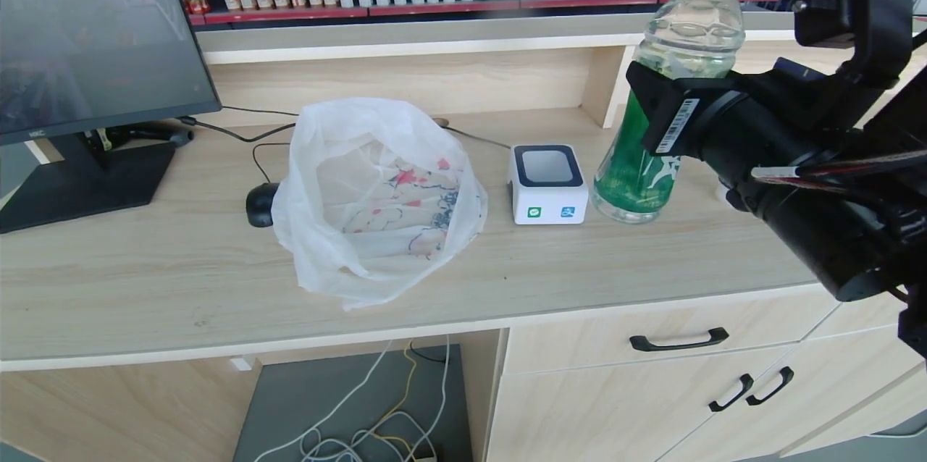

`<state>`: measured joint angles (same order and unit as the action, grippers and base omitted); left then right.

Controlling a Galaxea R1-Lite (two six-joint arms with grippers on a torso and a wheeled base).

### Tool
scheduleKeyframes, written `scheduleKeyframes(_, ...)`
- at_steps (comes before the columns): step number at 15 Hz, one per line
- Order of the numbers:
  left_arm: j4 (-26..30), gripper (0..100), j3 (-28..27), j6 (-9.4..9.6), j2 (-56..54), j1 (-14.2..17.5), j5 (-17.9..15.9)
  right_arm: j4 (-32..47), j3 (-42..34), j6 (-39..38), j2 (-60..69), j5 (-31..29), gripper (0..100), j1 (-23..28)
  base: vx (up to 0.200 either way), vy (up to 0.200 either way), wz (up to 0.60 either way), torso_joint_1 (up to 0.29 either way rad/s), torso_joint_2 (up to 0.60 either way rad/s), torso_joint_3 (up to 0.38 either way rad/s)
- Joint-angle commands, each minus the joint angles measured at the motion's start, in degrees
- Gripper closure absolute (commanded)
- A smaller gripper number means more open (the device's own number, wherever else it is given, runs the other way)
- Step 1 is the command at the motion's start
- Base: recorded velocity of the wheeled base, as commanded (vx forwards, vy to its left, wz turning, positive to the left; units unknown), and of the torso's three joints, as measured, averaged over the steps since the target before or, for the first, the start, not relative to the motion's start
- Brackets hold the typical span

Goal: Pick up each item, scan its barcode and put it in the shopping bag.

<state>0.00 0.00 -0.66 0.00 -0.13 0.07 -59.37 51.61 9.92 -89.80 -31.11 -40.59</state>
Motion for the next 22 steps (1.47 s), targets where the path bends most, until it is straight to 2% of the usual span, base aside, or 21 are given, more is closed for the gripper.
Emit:
scheduleKeyframes(1, 0.0, 0, 0.0, -0.04, 0.0, -0.04, 0.01, -0.05, 2.09, 0.18, -2.67, 0.52, 100, 0.25, 0.0, 0.0, 0.0, 0.0, 0.0, 0.0)
scheduleKeyframes(7, 0.0, 0, 0.0, -0.04, 0.0, -0.04, 0.01, 0.04, 12.98, 6.25, -10.31, 2.28, 100, 0.6, 0.0, 0.0, 0.0, 0.0, 0.0, 0.0)
scheduleKeyframes(12, 0.0, 0, 0.0, -0.04, 0.0, 0.05, 0.01, 0.04, 19.14, 18.64, -13.92, 8.0, 100, 0.87, 0.0, 0.0, 0.0, 0.0, 0.0, 0.0)
scheduleKeyframes(15, 0.0, 0, 0.0, -0.04, 0.09, -0.04, 0.01, 0.13, 20.19, 24.97, -14.53, 10.81, 100, 0.87, 0.0, 0.0, 0.0, 0.0, 0.0, 0.0)
scheduleKeyframes(19, 0.0, 0, 0.0, -0.04, 0.0, 0.05, 0.01, 0.04, 20.37, 35.6, -15.67, 20.56, 100, 1.66, 0.0, 0.0, 0.0, 0.0, 0.0, 0.0)
scheduleKeyframes(22, 0.0, 0, 0.0, -0.04, 0.0, -0.04, 0.01, 0.04, 21.51, 42.72, -17.34, 31.64, 100, 5.53, 0.0, 0.0, 0.0, 0.0, 0.0, 0.0)
